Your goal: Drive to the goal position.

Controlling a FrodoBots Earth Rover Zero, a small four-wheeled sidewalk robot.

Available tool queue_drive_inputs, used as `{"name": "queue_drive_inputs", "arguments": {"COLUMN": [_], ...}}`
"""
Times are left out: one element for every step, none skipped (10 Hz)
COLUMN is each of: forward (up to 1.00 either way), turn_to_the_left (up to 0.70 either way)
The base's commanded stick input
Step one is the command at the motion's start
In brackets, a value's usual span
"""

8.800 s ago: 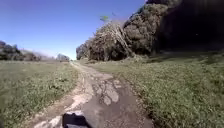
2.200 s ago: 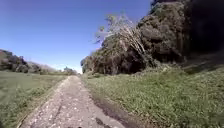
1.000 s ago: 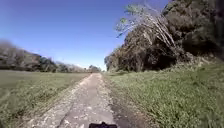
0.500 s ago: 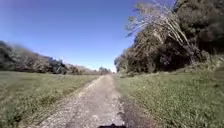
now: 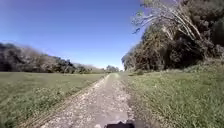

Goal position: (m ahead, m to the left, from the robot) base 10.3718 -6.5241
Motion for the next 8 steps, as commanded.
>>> {"name": "queue_drive_inputs", "arguments": {"forward": [0.5, 0.5, 0.5, 0.5, 0.5, 0.5, 0.5, 0.5], "turn_to_the_left": [0.0, 0.0, 0.0, 0.0, 0.0, 0.0, 0.0, 0.0]}}
